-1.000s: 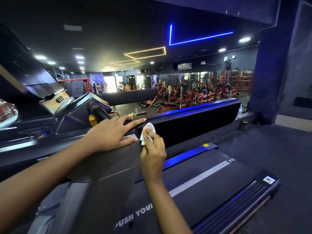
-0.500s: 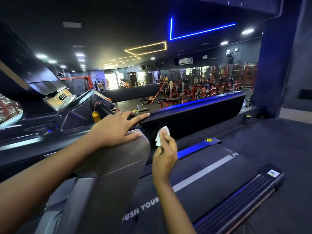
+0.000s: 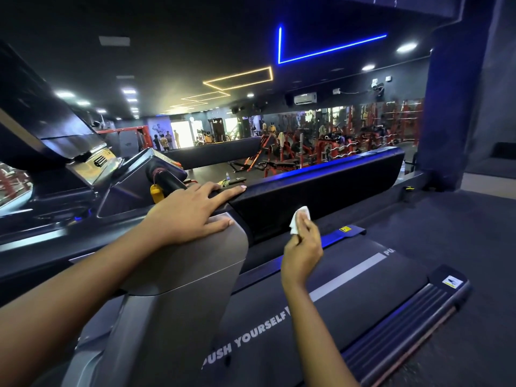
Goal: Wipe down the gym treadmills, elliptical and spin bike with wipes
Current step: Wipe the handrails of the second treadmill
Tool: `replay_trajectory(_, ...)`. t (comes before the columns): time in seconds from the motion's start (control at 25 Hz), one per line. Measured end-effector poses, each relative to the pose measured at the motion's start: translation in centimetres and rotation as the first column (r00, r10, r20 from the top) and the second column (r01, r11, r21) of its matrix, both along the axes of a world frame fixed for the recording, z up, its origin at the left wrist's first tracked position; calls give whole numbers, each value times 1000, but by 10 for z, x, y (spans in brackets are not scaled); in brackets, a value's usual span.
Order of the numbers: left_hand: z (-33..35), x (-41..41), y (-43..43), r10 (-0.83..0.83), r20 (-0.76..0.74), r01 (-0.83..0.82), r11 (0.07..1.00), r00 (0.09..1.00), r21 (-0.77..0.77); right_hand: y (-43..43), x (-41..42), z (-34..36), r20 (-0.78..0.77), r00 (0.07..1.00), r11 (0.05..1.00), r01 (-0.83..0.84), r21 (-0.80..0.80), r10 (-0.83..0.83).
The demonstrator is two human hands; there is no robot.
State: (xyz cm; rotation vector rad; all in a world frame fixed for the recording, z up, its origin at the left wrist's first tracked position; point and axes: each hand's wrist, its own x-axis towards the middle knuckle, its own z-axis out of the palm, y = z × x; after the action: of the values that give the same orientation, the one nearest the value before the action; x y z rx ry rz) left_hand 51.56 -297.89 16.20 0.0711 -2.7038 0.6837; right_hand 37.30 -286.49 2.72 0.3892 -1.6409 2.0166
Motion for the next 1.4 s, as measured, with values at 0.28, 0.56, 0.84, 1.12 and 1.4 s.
replay_trajectory(0.28, -1, 2, 3, 9, -28, -9, 1000, 1000, -4, -14, 83, -17, -184, 977, 994, -108, -11, 104)
replay_trajectory(0.56, 2, 0, 3, 39, 9, -40, 999, 999, 26, 14, -2, -4, 156, 986, 984, -32, -174, 60)
replay_trajectory(0.84, 3, 2, 2, 54, 30, -56, 995, 998, 83, -3, 78, -18, 132, 952, 958, -260, -125, 276)
replay_trajectory(1.12, 16, -38, 30, -21, -49, 26, 993, 999, 112, 63, -3, -19, 153, 978, 986, -123, -110, 140)
replay_trajectory(1.4, 10, -204, 74, -104, 81, 111, 990, 991, -85, 132, -149, -18, 210, 977, 978, 73, -193, -32)
